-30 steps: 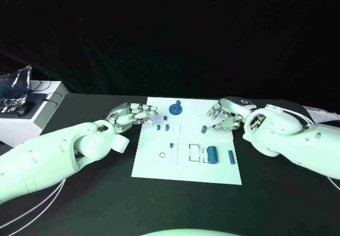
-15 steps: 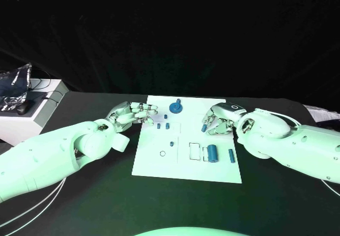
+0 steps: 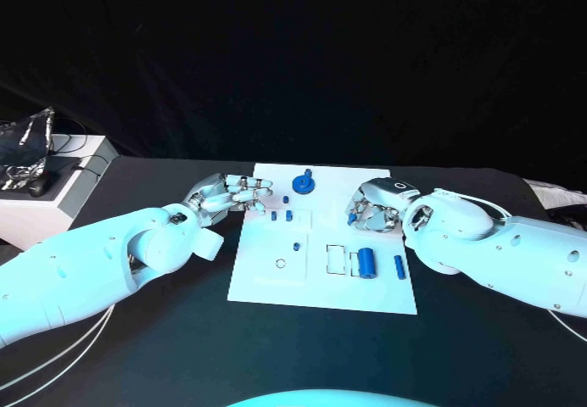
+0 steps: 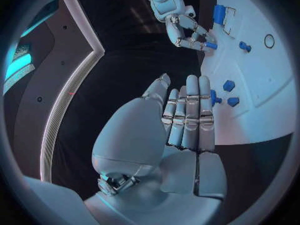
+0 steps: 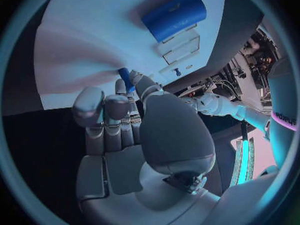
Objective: Assemble the parts on the task board
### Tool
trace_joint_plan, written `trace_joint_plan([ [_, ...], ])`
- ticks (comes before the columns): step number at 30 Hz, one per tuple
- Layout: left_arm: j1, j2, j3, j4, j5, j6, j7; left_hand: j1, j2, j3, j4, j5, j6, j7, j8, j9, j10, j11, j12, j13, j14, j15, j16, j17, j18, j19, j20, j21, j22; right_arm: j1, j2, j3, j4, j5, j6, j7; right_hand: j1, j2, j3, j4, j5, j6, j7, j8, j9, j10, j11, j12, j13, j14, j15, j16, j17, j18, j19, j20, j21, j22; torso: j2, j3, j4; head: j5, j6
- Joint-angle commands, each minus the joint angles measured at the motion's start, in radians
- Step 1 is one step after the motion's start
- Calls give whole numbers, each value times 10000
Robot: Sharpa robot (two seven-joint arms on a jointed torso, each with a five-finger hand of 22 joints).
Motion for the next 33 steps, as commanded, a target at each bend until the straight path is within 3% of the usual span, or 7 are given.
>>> trace_joint_plan([
  [1, -6, 16, 7, 28, 22, 137, 122, 35, 72, -66, 8, -13, -26, 21, -15, 7, -11, -23, 35, -9, -48, 4, -50, -20, -54, 88, 4, -57, 19, -43, 89, -4, 25, -120, -186, -24, -154, -14, 132, 0, -41, 85, -10, -38, 14, 71, -22, -36, 17, -18, -55, 61, -19, 0, 469, -69, 27, 1121, 2, 0, -1, 2, -17],
  [13, -6, 16, 7, 30, 22, 165, 93, 35, 72, -66, 8, -13, -26, 21, -15, 7, -11, -23, 35, -9, -48, 4, -50, -20, -54, 88, 4, -57, 19, -89, 268, -3, -31, -139, -219, -326, -429, -116, -114, 300, -75, 153, -40, -31, 20, 154, -41, -13, 35, -7, -65, 106, -29, -1, 481, -78, 60, 1122, -8, -13, 9, -22, -47],
  [18, -5, 12, 7, 31, 22, 169, 85, 35, 72, -66, 8, -13, -26, 21, -15, 7, -11, -23, 35, -9, -48, 4, -50, -20, -54, 88, 4, -57, 19, -113, 269, -3, -26, -54, -278, -420, -276, 52, -71, 324, -49, 333, -106, -9, 42, 287, -108, 15, 59, -5, -111, 131, -31, -16, 485, -105, 103, 1130, -19, -14, -1, -13, -56],
  [20, -5, 11, 7, 33, 22, 170, 83, 35, 72, -66, 8, -13, -26, 21, -15, 7, -11, -23, 35, -9, -48, 4, -50, -20, -54, 88, 4, -57, 19, -120, 260, -3, -19, 70, -360, -472, -89, 243, 117, 241, -77, 481, -156, 9, 68, 376, -162, 31, 69, 1, -151, 142, -21, -29, 488, -129, 133, 1136, -14, -12, -4, -5, -53],
  [23, -5, 9, 7, 34, 22, 173, 78, 35, 72, -66, 8, -13, -26, 21, -15, 7, -11, -23, 35, -9, -48, 4, -50, -20, -54, 88, 4, -57, 19, -130, 229, -2, -6, 421, -569, -594, 393, 722, 780, -124, -68, 855, -219, 85, 161, 620, -256, 87, 117, 28, -231, 243, 108, -89, 506, -192, 368, 1192, -11, -7, 1, 13, -50],
  [29, -5, 4, 7, 31, 22, 176, 72, 52, 86, -75, -5, -8, -24, 26, -14, 7, -9, -22, 31, -9, -51, 4, -54, -23, -56, 96, 1, -84, 36, -136, 140, 0, 39, 1104, -816, -730, -161, 730, 1877, -717, -587, 963, -223, -2, 336, 805, -281, -5, 211, 11, -245, 301, 191, -150, 459, -263, 503, 1196, -7, -4, -6, 24, -46],
  [33, -5, 8, 7, 17, 22, 176, 71, 52, 86, -75, -5, -8, -24, 26, -14, 7, -9, -22, 31, -9, -51, 4, -54, -23, -56, 96, 1, -84, 36, -137, 36, 10, 126, 1625, -1033, -732, -360, 771, 2101, -948, -750, 951, -221, -5, 434, 815, -283, -7, 253, 11, -244, 298, 196, -150, 430, -264, 539, 1190, -6, 4, -6, 34, -32],
])
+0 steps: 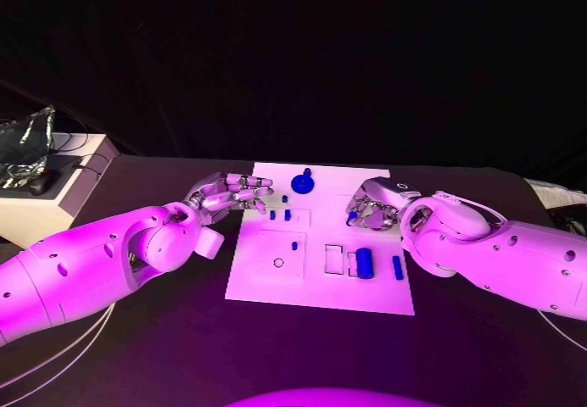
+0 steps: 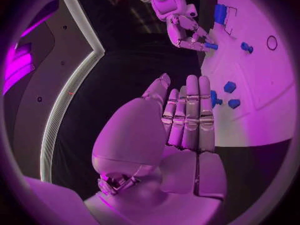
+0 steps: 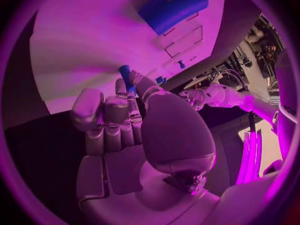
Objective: Assemble the parts on the task board
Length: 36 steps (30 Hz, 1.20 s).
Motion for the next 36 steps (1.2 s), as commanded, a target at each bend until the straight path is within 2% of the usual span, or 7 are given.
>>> trace_joint_plan([
  [1, -5, 15, 7, 11, 22, 163, 83, 52, 86, -68, 2, -8, -24, 26, -15, 7, -9, -22, 31, -9, -51, 4, -54, -14, -56, 96, 1, -35, 9, -2, -73, 19, 76, 882, -463, -87, -216, 220, 1096, -834, -110, 37, 6, 67, 151, 454, -288, 3, 178, -15, -68, 38, 23, 85, 423, -82, 67, 1185, 3, 13, -7, 10, 11],
  [12, -5, 40, 6, -64, 26, 149, 85, 52, 86, -68, 2, -8, -24, 26, -15, 7, -9, -22, 31, -9, -51, 4, -54, -14, -56, 96, 1, -35, 9, 158, -644, 146, 887, 2320, -1273, 246, -248, 242, 1097, -896, -177, 32, 13, 65, 194, 446, -286, -1, 177, -25, -63, 15, -3, 95, 405, -77, 33, 1172, -14, 2, -33, 56, 36],
  [16, -7, 75, 6, -76, 29, 162, 84, 52, 86, -68, 2, -8, -24, 26, -15, 7, -9, -22, 31, -9, -51, 4, -54, -14, -56, 96, 1, -35, 9, 193, -663, 160, 1286, 2215, -1401, 366, -249, 257, 1068, -924, -168, 37, 9, 66, 215, 449, -288, 1, 173, -17, -64, 29, 20, 93, 406, -76, 66, 1177, 2, 12, -9, 115, 62],
  [21, -45, 116, 7, -55, 36, 193, 103, 48, 104, -65, -4, -10, -12, 29, -18, 6, -10, -21, 26, -9, -52, 5, -51, -14, -56, 102, 0, -50, 41, 118, -365, 122, 1713, 1604, -1317, 455, -247, 280, 1055, -935, -227, 27, 14, 64, 227, 448, -285, -1, 167, -17, -61, 44, 42, 92, 401, -74, 79, 1179, -7, 16, -21, 194, 75],
  [25, -64, 136, 8, -55, 40, 200, 122, 58, 105, -60, -13, -9, -15, 27, -18, 6, -11, -21, 26, -9, -54, 4, -50, -14, -56, 100, -1, -52, 46, -33, -25, 85, 1920, 856, -1278, 467, -235, 296, 1051, -941, -284, 19, 15, 66, 234, 439, -283, -1, 163, -23, -60, 37, 35, 94, 395, -72, 68, 1175, -1, 7, 6, 278, 57],
  [30, -77, 172, 9, -72, 52, 178, 159, 58, 105, -60, -13, -9, -15, 27, -18, 6, -11, -21, 26, -9, -54, 4, -50, -14, -56, 100, -1, -52, 46, -293, 566, 42, 1880, -67, -1242, 443, -219, 294, 1057, -960, -288, 14, 24, 63, 238, 435, -280, -2, 160, -26, -57, 30, 27, 95, 393, -71, 69, 1174, 0, -14, -10, 432, 53],
  [36, -81, 213, 9, -84, 60, 145, 190, 50, 115, -56, -13, -10, -11, 26, -16, 7, 3, -25, 33, -9, -51, 2, -39, -10, -56, 103, -3, -53, 66, -482, 1149, 19, 1751, -596, -1079, 403, -210, 292, 1065, -977, -291, 15, 27, 62, 240, 432, -278, -3, 156, -24, -57, 32, 31, 98, 391, -70, 61, 1172, 5, -11, 15, 520, 43],
])
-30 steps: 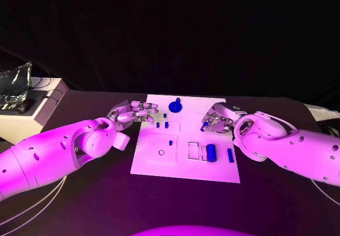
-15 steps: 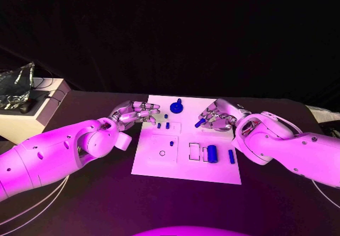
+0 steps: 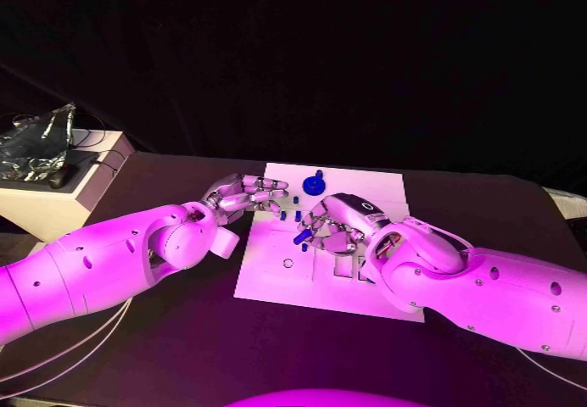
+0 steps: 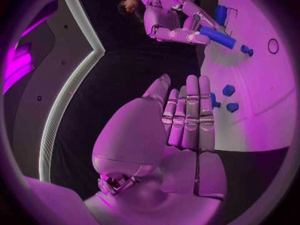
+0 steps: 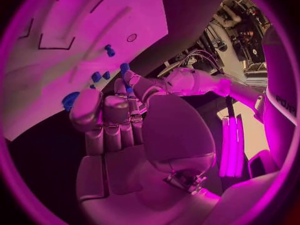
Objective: Assemble the parts on the task board
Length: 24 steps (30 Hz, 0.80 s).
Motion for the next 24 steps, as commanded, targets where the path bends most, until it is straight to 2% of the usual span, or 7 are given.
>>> trace_joint_plan([
  [1, -9, 41, 7, 21, 56, 127, 176, 7, 72, -56, -13, -10, -11, 25, -16, 7, 3, -25, 33, -9, -51, 2, -39, -12, -56, 66, 34, -54, 8, -87, 277, -16, -93, -1053, 178, 87, -12, 165, 75, 12, -19, 65, 39, 15, 34, 392, -322, 21, 3, -21, -54, 32, 2, 144, 376, -56, -7, 1176, 4, -12, 23, 73, -31],
  [4, -10, 36, 9, 58, 57, 112, 205, 14, 70, -47, -24, -9, -4, 34, -18, 6, 12, -27, 33, -10, -53, -1, -32, -9, -56, 68, 30, -54, 32, -176, 487, -36, -189, -1214, 408, 51, -20, 174, 89, -4, -29, 63, 43, 14, 35, 385, -317, 18, -6, -21, -51, 25, -9, 147, 371, -54, -18, 1173, 13, -25, 18, 104, -34],
  [7, -10, 17, 10, 47, 57, 80, 212, 21, 70, -42, -29, -8, -9, 34, -20, 5, 11, -26, 32, -10, -54, -2, -31, -9, -55, 68, 29, -53, 36, -243, 613, -46, -289, -1377, 813, -24, -33, 186, 88, -14, -85, 56, 44, 12, 35, 378, -316, 17, -14, -21, -49, 20, -16, 148, 365, -50, -16, 1173, 14, -18, 19, 126, -76],
  [9, -10, 8, 11, 38, 57, 72, 210, 21, 70, -42, -29, -8, -9, 34, -20, 5, 11, -26, 32, -10, -54, -2, -31, -9, -55, 68, 29, -53, 36, -266, 667, -49, -346, -1473, 1031, -70, -33, 186, 88, -14, -86, 56, 44, 13, 35, 378, -316, 17, -15, -21, -49, 20, -16, 147, 365, -50, -15, 1173, 7, 0, 17, 142, -97],
  [11, -10, 1, 11, 40, 57, 71, 210, 21, 70, -42, -29, -8, -9, 34, -20, 5, 11, -26, 32, -10, -54, -2, -31, -9, -55, 68, 29, -53, 36, -288, 720, -52, -406, -1560, 1207, -113, -33, 186, 88, -14, -86, 56, 44, 13, 35, 378, -316, 17, -15, -21, -49, 20, -16, 147, 365, -50, -15, 1173, 8, -6, 15, 153, -121],
  [13, -9, 0, 11, 44, 57, 73, 209, 21, 70, -42, -29, -8, -9, 34, -20, 5, 11, -26, 32, -10, -54, -2, -31, -9, -55, 68, 29, -53, 36, -302, 761, -53, -448, -1602, 1303, -140, -35, 191, 84, -27, -101, 56, 45, 14, 37, 378, -315, 20, -21, -24, -48, 12, -25, 147, 360, -47, -15, 1173, 14, -12, 11, 159, -135],
  [24, -8, 1, 11, 50, 57, 75, 199, 3, 65, -34, -30, -8, 0, 32, -16, 7, 16, -27, 29, -10, -56, -1, -23, -7, -56, 65, 29, -58, 66, -347, 959, -61, -519, -1852, 1782, -405, -43, 201, 78, -45, -110, 56, 46, 14, 40, 381, -315, 21, -31, -23, -48, 9, -32, 146, 358, -47, -5, 1175, 16, 5, 11, 176, -227],
])
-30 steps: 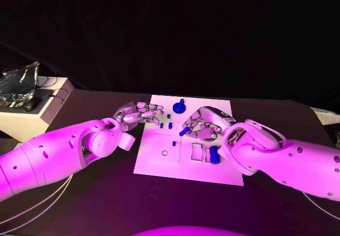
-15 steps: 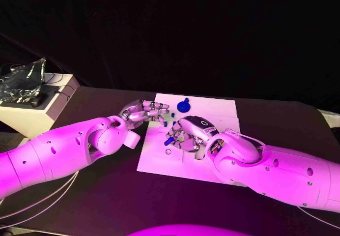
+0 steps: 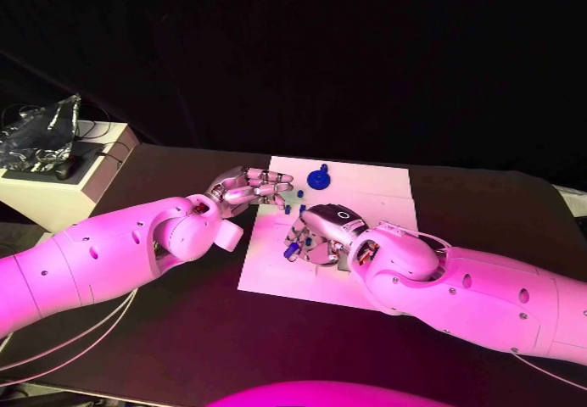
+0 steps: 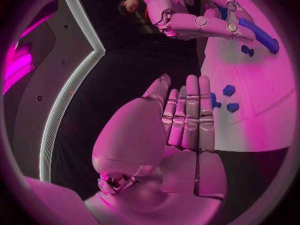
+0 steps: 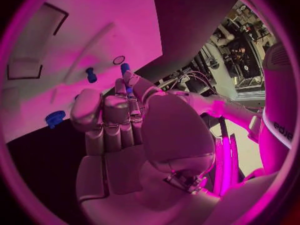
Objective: Assemble the parts on the task board
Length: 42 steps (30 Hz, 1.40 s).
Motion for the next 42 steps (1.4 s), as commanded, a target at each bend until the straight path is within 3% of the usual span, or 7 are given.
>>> trace_joint_plan([
  [1, -5, 9, 8, 30, 55, 85, 142, 3, 65, -34, -30, -8, 0, 32, -16, 7, 15, -27, 29, -10, -56, -1, -23, -7, -55, 65, 29, -58, 8, -20, 32, -2, -19, -478, 548, -271, -57, 200, 50, -28, -7, 72, 28, 52, 1, 373, -322, 20, -20, -23, -46, 10, -15, 137, 361, -53, -7, 1177, -2, 3, 9, 0, -24],
  [34, -4, -17, 8, 18, 55, 113, 100, -17, 63, -27, -22, -8, 12, 34, -16, 7, 12, -26, 28, -9, -60, 1, -18, -10, -54, 74, 34, -95, 39, -38, 0, -8, 50, -944, 751, -640, -93, 195, 71, -75, -47, 71, 28, 45, 0, 366, -320, 13, -35, -32, -48, 4, -39, 121, 355, -66, -15, 1170, -4, 2, -9, 35, -85],
  [39, -4, -20, 8, 26, 55, 120, 91, -17, 63, -27, -22, -8, 12, 34, -16, 7, 12, -26, 28, -9, -60, 1, -18, -10, -54, 74, 34, -95, 39, -43, 104, -24, -78, -880, 761, -571, -135, 66, -124, -40, 330, 23, 45, 41, -33, 284, -306, 11, -69, -59, -41, -141, -213, 152, 329, -55, -189, 1130, -10, -2, -3, 20, -86],
  [42, -4, -27, 8, 32, 55, 124, 82, -17, 63, -27, -22, -8, 12, 34, -16, 7, 12, -26, 28, -9, -60, 1, -18, -10, -54, 74, 34, -95, 39, -70, 176, -55, -197, -816, 745, -494, -172, -79, -589, 32, 487, -38, 28, 19, -99, 191, -312, -5, -100, -40, -32, -173, -240, 163, 332, -46, -265, 1118, -4, -7, -1, 19, -100],
])
